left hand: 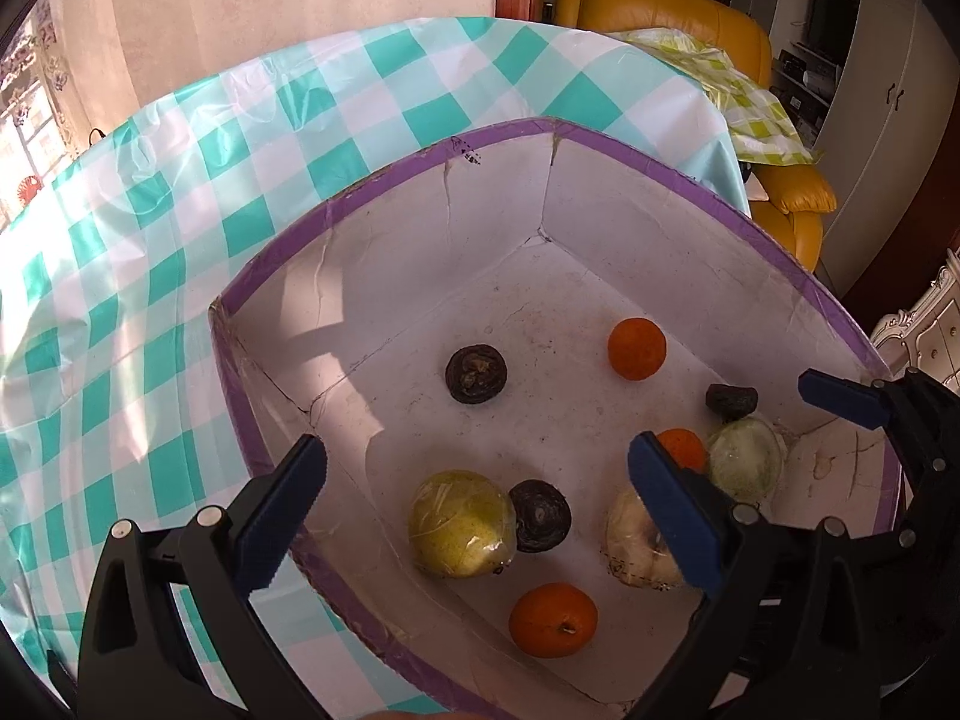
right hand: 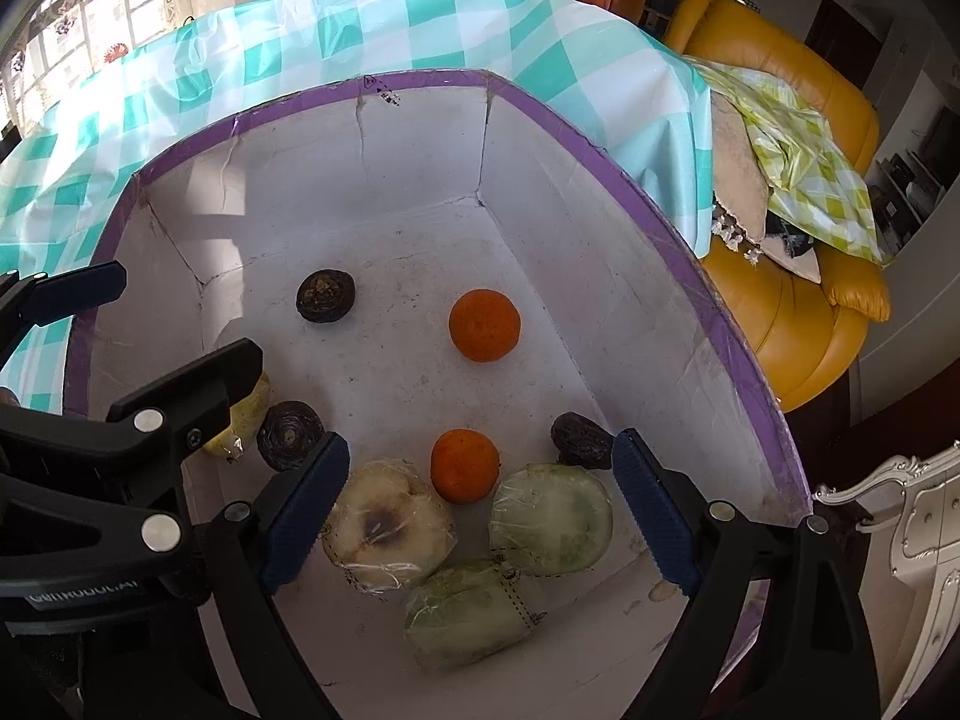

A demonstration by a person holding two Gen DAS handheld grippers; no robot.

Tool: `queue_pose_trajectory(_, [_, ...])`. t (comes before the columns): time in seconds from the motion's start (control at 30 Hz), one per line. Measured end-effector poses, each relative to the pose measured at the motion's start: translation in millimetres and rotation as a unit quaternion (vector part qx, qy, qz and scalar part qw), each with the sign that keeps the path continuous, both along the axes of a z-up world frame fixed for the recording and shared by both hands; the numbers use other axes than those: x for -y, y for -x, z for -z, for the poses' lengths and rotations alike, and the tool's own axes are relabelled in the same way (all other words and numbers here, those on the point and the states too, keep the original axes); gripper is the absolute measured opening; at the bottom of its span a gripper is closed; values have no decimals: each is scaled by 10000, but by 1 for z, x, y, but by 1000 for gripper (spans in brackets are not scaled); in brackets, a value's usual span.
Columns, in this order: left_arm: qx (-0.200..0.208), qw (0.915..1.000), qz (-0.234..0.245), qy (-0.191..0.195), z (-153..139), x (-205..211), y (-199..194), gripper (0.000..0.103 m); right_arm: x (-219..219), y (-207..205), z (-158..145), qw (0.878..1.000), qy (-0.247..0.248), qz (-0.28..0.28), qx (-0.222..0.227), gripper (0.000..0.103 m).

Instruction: Organize fruits

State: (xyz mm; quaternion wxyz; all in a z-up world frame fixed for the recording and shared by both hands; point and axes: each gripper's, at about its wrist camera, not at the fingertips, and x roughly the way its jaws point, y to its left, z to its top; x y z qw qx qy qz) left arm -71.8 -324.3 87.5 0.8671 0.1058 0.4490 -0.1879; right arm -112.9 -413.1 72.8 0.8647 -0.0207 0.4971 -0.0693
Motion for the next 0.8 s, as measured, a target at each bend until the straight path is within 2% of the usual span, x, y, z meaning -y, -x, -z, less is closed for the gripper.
queue_pose_trajectory(0.17, [-155,9999,13,58,1,2,-4,101,4,0,0,10000,-75,46,38,86])
queue_pose_trajectory(0.47, [-130,9999,44,20,-1,6,-7,101,3,1,-1,9999,-87,81,82,86])
queue_pose_trajectory(0.8, [-380,9992,96,28,7,12,-18,101,3,2,5,9999,-87,91,19,86])
